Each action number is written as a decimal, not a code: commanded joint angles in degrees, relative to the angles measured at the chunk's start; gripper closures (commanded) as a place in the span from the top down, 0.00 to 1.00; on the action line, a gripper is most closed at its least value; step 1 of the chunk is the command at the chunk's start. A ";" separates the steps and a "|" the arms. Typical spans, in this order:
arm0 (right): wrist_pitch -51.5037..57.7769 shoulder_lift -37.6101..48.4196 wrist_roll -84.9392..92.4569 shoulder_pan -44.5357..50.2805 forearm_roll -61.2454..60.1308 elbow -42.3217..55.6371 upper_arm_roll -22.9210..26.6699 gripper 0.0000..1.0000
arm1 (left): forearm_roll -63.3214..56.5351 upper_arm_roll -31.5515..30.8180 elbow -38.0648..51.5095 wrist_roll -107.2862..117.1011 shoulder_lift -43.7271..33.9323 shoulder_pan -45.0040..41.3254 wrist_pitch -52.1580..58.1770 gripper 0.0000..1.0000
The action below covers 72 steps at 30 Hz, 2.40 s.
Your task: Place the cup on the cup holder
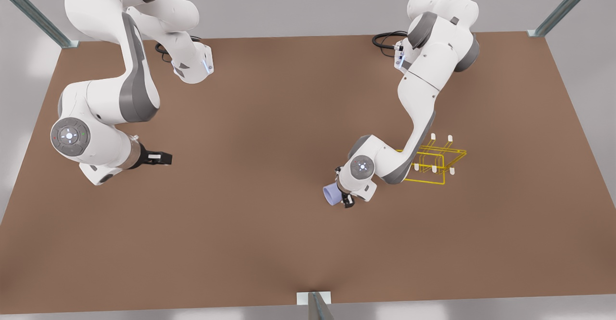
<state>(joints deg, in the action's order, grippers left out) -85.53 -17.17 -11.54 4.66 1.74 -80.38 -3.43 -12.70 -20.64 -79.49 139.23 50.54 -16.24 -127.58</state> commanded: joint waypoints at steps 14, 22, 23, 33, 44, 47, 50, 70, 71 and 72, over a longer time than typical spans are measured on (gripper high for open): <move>-9.13 1.53 -1.56 -4.83 0.55 -0.83 0.01 1.00 | 0.14 0.16 0.03 3.41 1.93 -0.02 -1.53 1.00; -9.21 0.91 -1.56 -4.57 0.64 -0.66 0.01 1.00 | -0.13 0.16 0.38 2.89 1.76 0.07 -0.92 0.77; -9.13 0.91 -1.56 -4.66 0.64 -0.74 0.01 1.00 | -0.13 0.16 0.56 2.71 1.23 0.15 -0.74 0.78; -8.86 0.82 -1.56 -4.57 0.55 -1.10 0.01 1.00 | -8.74 -2.12 4.34 3.41 -4.92 -3.01 20.35 0.79; -8.77 0.65 -1.64 -4.31 0.55 -1.19 0.01 1.00 | -36.95 -0.63 9.70 1.22 -4.13 -7.84 62.45 0.80; -8.69 0.65 -1.73 -4.31 0.64 -1.27 0.01 1.00 | -38.62 1.31 9.79 1.30 -4.22 -8.55 70.89 0.80; -8.69 0.21 -1.82 -4.22 0.64 -1.27 0.01 1.00 | -40.56 1.22 9.79 1.30 -4.48 -9.25 74.32 0.80; -9.83 -1.11 -1.73 -4.22 1.34 -1.19 0.01 1.00 | -49.35 8.78 16.56 -8.72 3.86 -15.32 74.49 0.80; -10.44 -1.11 -1.73 -4.30 1.34 -1.19 0.01 1.00 | -49.35 10.09 17.35 -8.89 4.57 -15.67 74.41 0.80; -10.44 -1.11 -1.73 -4.13 1.34 -1.19 0.01 1.00 | -49.35 10.45 18.40 -9.59 5.36 -15.93 74.23 0.80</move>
<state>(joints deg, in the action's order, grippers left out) -95.42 -18.34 -13.31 0.46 3.06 -81.59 -3.42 -61.92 -10.65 -61.79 136.75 55.47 -31.91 -53.46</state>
